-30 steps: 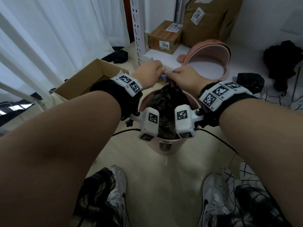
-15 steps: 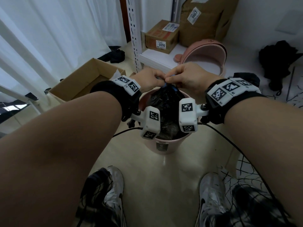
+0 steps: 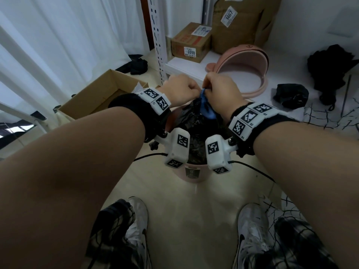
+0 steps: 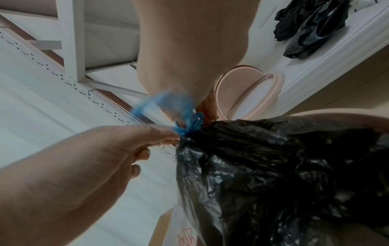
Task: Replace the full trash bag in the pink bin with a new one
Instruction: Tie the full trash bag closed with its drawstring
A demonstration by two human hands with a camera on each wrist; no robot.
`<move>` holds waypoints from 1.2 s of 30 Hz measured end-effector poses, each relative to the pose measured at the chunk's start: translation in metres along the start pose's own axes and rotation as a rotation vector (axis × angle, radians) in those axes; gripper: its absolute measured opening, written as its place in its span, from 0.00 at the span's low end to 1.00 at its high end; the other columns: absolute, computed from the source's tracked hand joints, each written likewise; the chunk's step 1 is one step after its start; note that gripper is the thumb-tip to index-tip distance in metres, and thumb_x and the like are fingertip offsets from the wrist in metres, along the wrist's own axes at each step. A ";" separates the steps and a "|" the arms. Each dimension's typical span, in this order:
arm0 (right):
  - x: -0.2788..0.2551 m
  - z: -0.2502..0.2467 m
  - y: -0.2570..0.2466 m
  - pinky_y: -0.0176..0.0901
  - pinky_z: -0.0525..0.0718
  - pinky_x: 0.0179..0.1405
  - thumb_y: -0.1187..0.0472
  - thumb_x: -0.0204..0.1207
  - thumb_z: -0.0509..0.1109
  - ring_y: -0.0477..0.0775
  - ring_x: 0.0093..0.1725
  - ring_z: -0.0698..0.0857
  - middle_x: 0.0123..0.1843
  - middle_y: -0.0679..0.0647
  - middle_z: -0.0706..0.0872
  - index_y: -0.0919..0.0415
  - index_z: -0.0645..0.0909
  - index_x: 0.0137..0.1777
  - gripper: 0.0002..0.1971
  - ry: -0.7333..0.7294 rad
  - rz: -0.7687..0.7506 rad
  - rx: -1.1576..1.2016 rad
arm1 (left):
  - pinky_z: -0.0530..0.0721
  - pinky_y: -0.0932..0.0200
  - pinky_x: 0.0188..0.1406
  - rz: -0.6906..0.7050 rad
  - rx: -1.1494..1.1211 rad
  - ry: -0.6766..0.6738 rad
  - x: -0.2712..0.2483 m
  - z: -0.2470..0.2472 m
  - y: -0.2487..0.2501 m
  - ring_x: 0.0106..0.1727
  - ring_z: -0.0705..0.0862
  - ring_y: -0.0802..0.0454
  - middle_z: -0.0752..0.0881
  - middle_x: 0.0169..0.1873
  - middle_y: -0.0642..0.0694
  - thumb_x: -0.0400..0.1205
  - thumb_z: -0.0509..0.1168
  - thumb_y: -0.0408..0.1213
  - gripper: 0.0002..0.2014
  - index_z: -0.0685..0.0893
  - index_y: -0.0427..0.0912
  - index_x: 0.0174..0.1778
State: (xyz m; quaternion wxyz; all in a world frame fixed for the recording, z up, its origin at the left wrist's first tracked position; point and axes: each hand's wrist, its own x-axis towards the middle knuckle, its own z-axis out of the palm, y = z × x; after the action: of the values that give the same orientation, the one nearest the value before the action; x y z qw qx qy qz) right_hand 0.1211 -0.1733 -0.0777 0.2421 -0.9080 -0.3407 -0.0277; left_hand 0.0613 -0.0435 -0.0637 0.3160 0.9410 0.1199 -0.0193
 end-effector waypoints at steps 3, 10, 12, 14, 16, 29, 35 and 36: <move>-0.004 0.000 -0.001 0.56 0.81 0.51 0.62 0.78 0.65 0.66 0.54 0.82 0.53 0.64 0.86 0.63 0.77 0.55 0.08 -0.002 0.015 0.005 | 0.75 0.66 0.39 0.068 -0.060 0.041 0.000 -0.001 -0.005 0.37 0.78 0.57 0.81 0.36 0.51 0.80 0.66 0.39 0.06 0.83 0.42 0.49; -0.005 -0.005 0.002 0.54 0.79 0.47 0.56 0.77 0.69 0.63 0.49 0.82 0.48 0.62 0.85 0.64 0.79 0.48 0.10 -0.036 -0.022 -0.015 | 0.78 0.67 0.44 0.162 0.056 -0.023 -0.002 0.000 -0.008 0.46 0.81 0.53 0.84 0.43 0.46 0.81 0.67 0.37 0.11 0.84 0.36 0.56; -0.003 -0.007 0.004 0.48 0.76 0.43 0.59 0.76 0.70 0.58 0.45 0.79 0.42 0.59 0.82 0.66 0.80 0.45 0.08 -0.098 -0.063 0.051 | 0.76 0.59 0.47 0.212 0.213 -0.020 0.000 0.000 -0.007 0.49 0.82 0.47 0.86 0.45 0.42 0.81 0.65 0.39 0.11 0.83 0.36 0.53; -0.001 -0.011 0.008 0.42 0.68 0.39 0.61 0.76 0.71 0.55 0.41 0.76 0.35 0.54 0.77 0.66 0.79 0.42 0.08 -0.159 -0.074 0.070 | 0.69 0.58 0.44 0.272 0.349 0.002 0.001 -0.001 -0.007 0.51 0.82 0.41 0.86 0.48 0.38 0.83 0.62 0.40 0.11 0.82 0.35 0.51; -0.001 -0.014 0.017 0.41 0.66 0.39 0.61 0.75 0.71 0.56 0.40 0.75 0.33 0.54 0.75 0.63 0.76 0.38 0.08 -0.210 -0.077 0.030 | 0.67 0.57 0.44 0.314 0.448 0.008 -0.002 -0.002 -0.011 0.53 0.80 0.39 0.84 0.50 0.36 0.84 0.60 0.38 0.11 0.81 0.33 0.51; -0.014 -0.004 0.034 0.40 0.71 0.44 0.62 0.77 0.69 0.53 0.42 0.77 0.39 0.56 0.80 0.68 0.84 0.45 0.08 -0.236 0.018 0.104 | 0.75 0.70 0.41 -0.032 -0.183 -0.129 -0.004 -0.003 -0.029 0.40 0.78 0.61 0.82 0.42 0.49 0.84 0.61 0.40 0.09 0.79 0.51 0.37; -0.017 -0.007 0.038 0.40 0.67 0.41 0.60 0.78 0.69 0.55 0.41 0.75 0.31 0.50 0.74 0.58 0.73 0.33 0.13 -0.336 0.055 -0.021 | 0.78 0.48 0.61 -0.022 0.351 -0.191 -0.003 0.006 -0.024 0.56 0.81 0.38 0.81 0.47 0.41 0.84 0.59 0.41 0.09 0.76 0.53 0.37; -0.017 -0.007 0.035 0.40 0.68 0.41 0.59 0.78 0.69 0.55 0.42 0.76 0.32 0.50 0.75 0.59 0.75 0.35 0.11 -0.345 0.043 -0.045 | 0.75 0.46 0.62 -0.022 0.455 -0.154 -0.004 0.007 -0.021 0.60 0.78 0.37 0.79 0.50 0.41 0.84 0.58 0.41 0.06 0.77 0.53 0.41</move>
State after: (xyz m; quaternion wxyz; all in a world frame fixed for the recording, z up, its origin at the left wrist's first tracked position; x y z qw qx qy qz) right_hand 0.1308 -0.2095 -0.0900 0.1601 -0.9116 -0.3572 0.1259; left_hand 0.0526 -0.0319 -0.0814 0.1040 0.9823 0.0984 -0.1210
